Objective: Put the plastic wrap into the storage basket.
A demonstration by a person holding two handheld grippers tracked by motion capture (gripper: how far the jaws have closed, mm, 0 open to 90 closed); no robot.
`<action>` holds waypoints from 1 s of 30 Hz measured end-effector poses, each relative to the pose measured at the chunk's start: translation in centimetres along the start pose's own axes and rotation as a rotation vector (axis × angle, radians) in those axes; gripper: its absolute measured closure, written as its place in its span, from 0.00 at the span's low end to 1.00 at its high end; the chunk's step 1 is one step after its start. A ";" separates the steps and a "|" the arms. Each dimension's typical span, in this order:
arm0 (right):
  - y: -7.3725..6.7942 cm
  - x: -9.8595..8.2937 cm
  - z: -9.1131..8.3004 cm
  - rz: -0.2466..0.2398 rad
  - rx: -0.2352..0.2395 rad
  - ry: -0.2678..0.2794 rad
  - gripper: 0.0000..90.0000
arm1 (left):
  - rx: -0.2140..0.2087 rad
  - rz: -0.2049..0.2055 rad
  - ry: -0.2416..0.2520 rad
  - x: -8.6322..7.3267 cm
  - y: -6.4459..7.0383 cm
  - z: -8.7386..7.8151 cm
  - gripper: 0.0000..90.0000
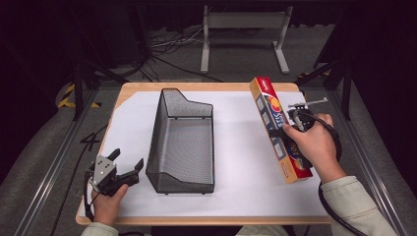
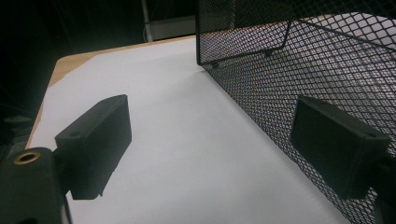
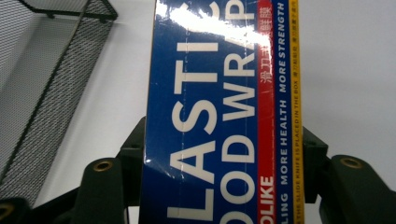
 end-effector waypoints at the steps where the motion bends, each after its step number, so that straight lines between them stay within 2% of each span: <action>1: 0.0 0.0 0.0 0.000 0.000 0.000 0.45 | 0.000 0.000 0.000 0.0 0.0 0.0 0.15; 2: -0.8 0.1 -0.3 -0.014 0.018 0.002 0.45 | -0.001 0.000 0.002 0.0 0.0 0.0 0.15; 4: -1.2 0.1 -0.5 -0.021 0.024 0.003 0.45 | -0.002 0.000 0.002 0.0 0.0 0.0 0.15; 13: -5.2 0.0 -2.2 -0.121 0.082 0.022 0.45 | -0.001 0.002 -0.008 -0.1 0.0 0.1 0.15; 14: -5.2 0.0 -2.2 -0.121 0.082 0.022 0.45 | -0.001 0.002 -0.008 -0.1 0.0 0.1 0.15; 17: -6.3 -0.2 -2.7 -0.144 0.111 0.020 0.45 | -0.001 0.003 -0.009 -0.1 -0.1 0.1 0.15; 21: -7.6 -0.3 -3.0 -0.155 0.166 0.002 0.45 | 0.005 0.001 -0.021 -0.4 -0.4 0.2 0.15; 30: -9.9 -0.4 -3.4 -0.203 0.194 0.004 0.45 | 0.009 -0.002 -0.022 -0.4 -0.4 0.3 0.14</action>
Point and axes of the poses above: each handheld gripper's, and its own axes: z roughly forward along the jaws, x roughly out of its top, y roughly to its right, the point moved 3 cm from there along z, roughly forward along the jaws, and after that the axes turned 13 degrees about -x, right-handed, at the moved point
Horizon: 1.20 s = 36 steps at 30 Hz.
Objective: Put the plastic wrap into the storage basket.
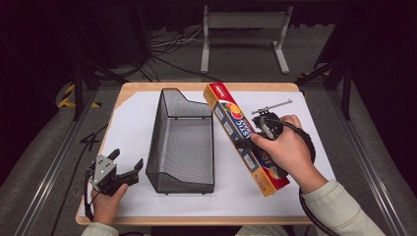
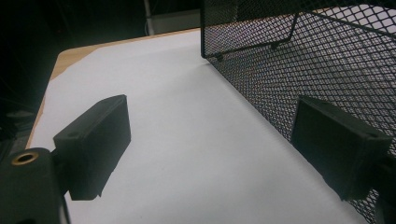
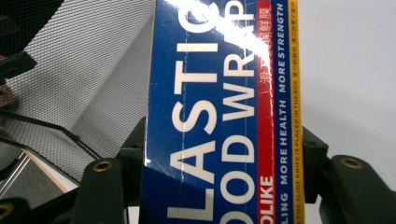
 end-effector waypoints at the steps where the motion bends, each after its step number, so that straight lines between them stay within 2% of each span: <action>1: -0.2 0.1 0.0 -0.002 0.003 -0.001 0.45 | -0.001 0.001 0.000 0.0 0.0 0.0 0.14; 7: -2.1 0.7 0.8 -0.020 0.019 -0.024 0.45 | -0.006 -0.001 0.009 0.2 0.2 -0.1 0.15; 13: -3.3 1.0 1.5 -0.031 0.029 -0.043 0.45 | -0.003 0.001 0.008 0.1 0.2 -0.3 0.15; 23: -5.7 2.2 2.6 -0.037 0.023 -0.065 0.45 | 0.011 -0.007 0.014 -0.1 0.0 -0.8 0.15; 30: -7.5 2.7 3.3 -0.048 0.016 -0.059 0.45 | 0.009 -0.004 0.007 -0.1 -0.1 -0.6 0.15; 36: -8.5 3.1 3.7 -0.051 0.011 -0.073 0.45 | 0.011 -0.009 0.016 -0.1 -0.2 -0.6 0.15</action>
Point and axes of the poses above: each handheld gripper's, and its own axes: z roughly forward along the jaws, x roughly out of its top, y roughly to its right, the point moved 3 cm from there along z, roughly forward along the jaws, and after that the axes turned 13 degrees about -x, right-handed, at the moved point
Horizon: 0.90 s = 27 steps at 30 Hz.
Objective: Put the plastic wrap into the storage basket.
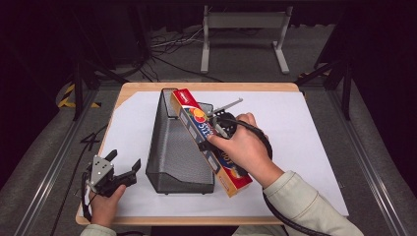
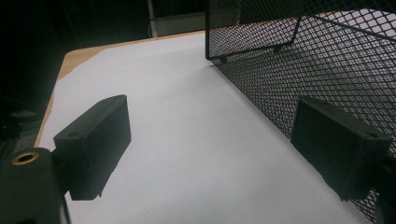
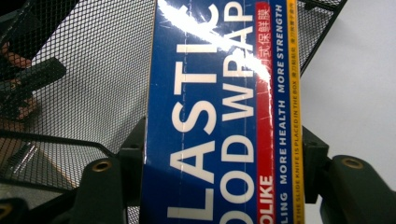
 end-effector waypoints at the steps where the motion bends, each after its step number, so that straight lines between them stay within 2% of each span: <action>1: 0.0 0.0 0.0 0.000 0.000 0.000 0.45 | 0.000 0.000 0.000 0.0 0.0 0.0 0.15; 5: -0.4 0.3 0.4 -0.004 -0.012 -0.007 0.45 | 0.003 -0.001 0.005 0.1 0.0 0.1 0.15; 15: -1.1 0.6 1.8 0.038 -0.040 -0.039 0.44 | 0.011 -0.006 0.012 0.6 0.1 1.2 0.15; 23: -1.7 0.7 2.9 0.044 -0.073 -0.062 0.44 | 0.005 0.021 -0.001 0.8 0.4 1.7 0.15; 27: -2.3 0.8 3.5 0.040 -0.089 -0.094 0.44 | 0.003 0.025 0.000 0.9 0.4 1.8 0.15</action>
Point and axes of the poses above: each handheld gripper's, and its own axes: z roughly forward along the jaws, x roughly out of its top, y roughly to its right, the point moved 3 cm from there along z, roughly forward along the jaws, and after that the axes turned 13 degrees about -x, right-handed, at the moved point
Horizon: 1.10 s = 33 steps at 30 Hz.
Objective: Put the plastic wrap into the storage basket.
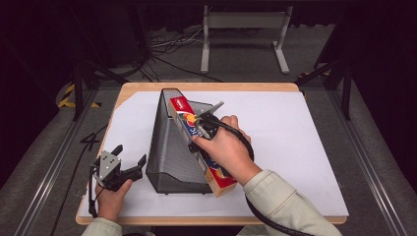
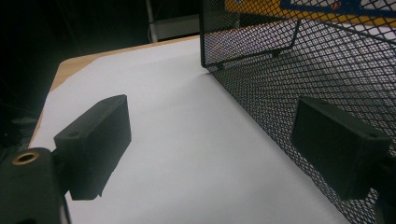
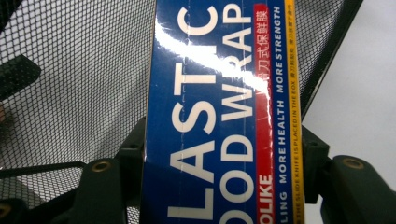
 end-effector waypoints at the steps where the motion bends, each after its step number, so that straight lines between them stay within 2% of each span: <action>1: -0.1 0.0 0.1 -0.002 -0.003 -0.003 0.44 | 0.000 -0.002 0.002 0.0 0.0 0.0 0.15; 8: -0.8 0.3 0.9 -0.012 -0.014 -0.038 0.44 | -0.010 -0.007 -0.004 0.0 0.0 0.0 0.15; 13: -0.8 0.4 1.3 -0.025 -0.039 -0.060 0.44 | -0.010 -0.006 -0.006 0.0 0.0 0.0 0.15; 33: -1.1 1.1 2.8 -0.059 -0.094 -0.106 0.44 | 0.003 -0.015 -0.017 -0.5 -0.2 -0.7 0.15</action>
Point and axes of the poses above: each handheld gripper's, and its own axes: z roughly forward along the jaws, x roughly out of its top, y roughly to its right, the point moved 3 cm from there along z, roughly forward along the jaws, and after that the axes turned 13 degrees about -x, right-handed, at the moved point
